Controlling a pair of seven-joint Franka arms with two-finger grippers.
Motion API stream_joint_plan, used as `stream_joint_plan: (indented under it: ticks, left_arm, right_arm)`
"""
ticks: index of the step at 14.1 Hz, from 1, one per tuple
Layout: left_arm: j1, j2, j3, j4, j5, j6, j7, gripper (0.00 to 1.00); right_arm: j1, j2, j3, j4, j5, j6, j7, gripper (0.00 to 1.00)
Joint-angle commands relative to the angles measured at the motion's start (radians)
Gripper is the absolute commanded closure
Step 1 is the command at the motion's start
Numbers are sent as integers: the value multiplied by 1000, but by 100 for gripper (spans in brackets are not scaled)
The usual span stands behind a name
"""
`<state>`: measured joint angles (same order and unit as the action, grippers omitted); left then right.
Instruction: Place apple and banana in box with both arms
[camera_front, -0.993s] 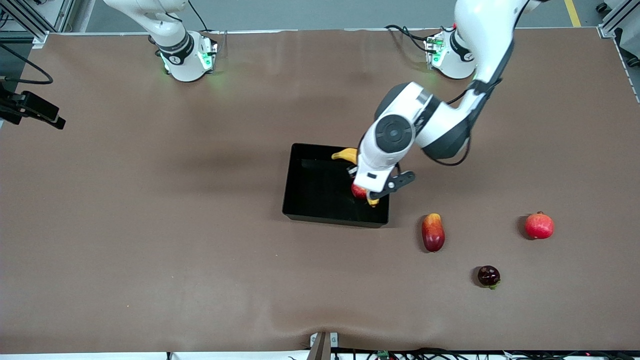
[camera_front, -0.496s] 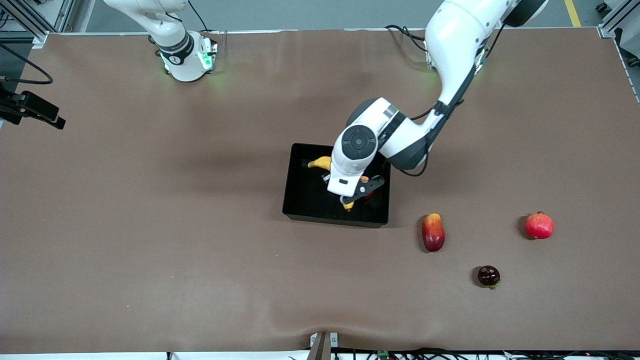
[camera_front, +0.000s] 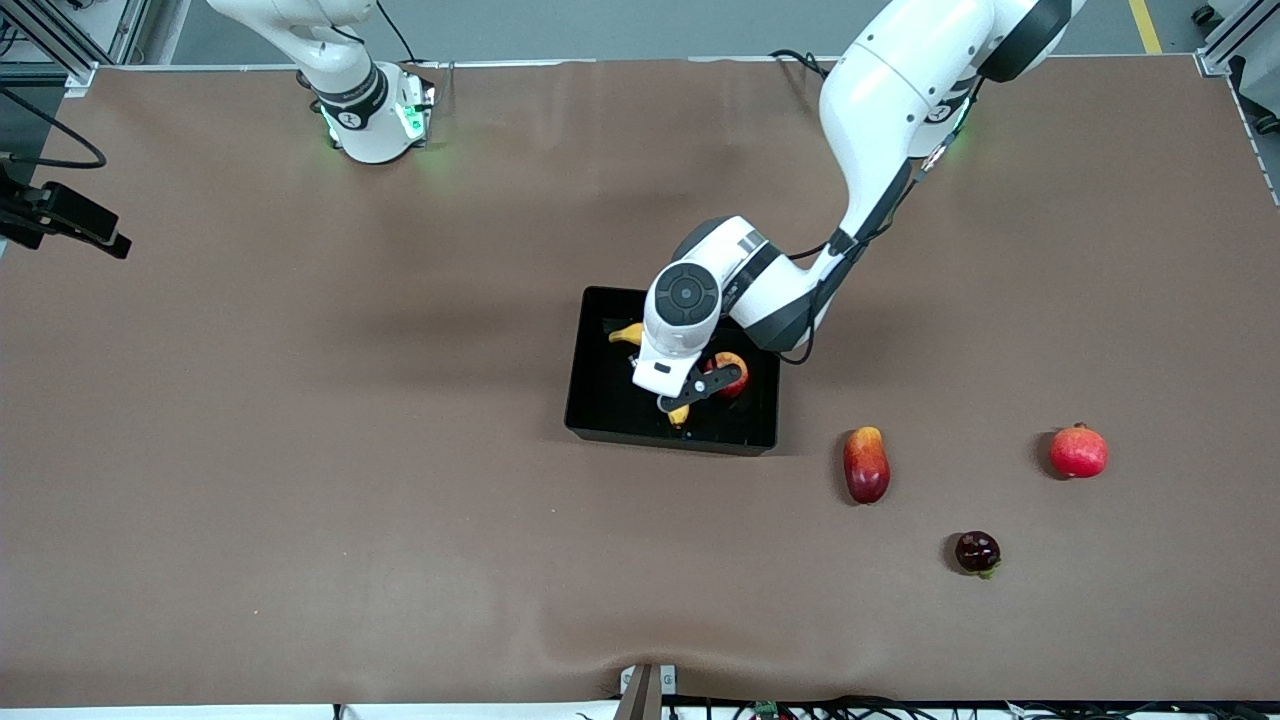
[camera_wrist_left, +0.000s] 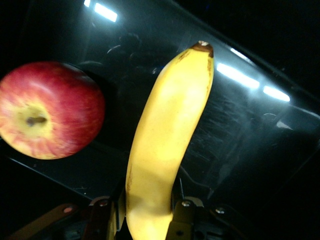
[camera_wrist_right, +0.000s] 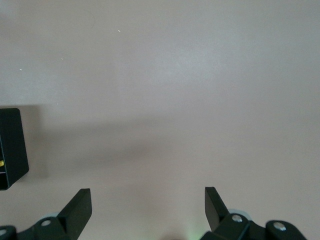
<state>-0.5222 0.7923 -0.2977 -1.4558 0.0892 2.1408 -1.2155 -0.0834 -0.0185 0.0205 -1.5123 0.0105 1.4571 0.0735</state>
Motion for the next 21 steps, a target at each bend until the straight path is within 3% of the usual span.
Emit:
stream_joint_plan:
  ticks: [1,2,6,13,17,21]
  left_arm:
    - [-13,25,9,29,38,13,30,10]
    - [-13,22,8,29,79,13,46,0]
    - [34,-72,9,29,99,-5,62,0]
    - [381,-470,0,25,20,-390,407,0]
    - [563,-620,2,25,23,-528,646,0]
    - [666,-700,5,12,23,-621,815,0]
  right_arm:
    - [1,0,2,12,3,-9,15,0]
    - [2,2,2,12,3,-9,17,0]
    - [7,2,6,12,3,-9,15,0]
    - [31,3,7,33,3,-14,16,0]
    - [33,3,7,43,3,-14,20,0]
    - [24,3,1,44,0,-14,17,0]
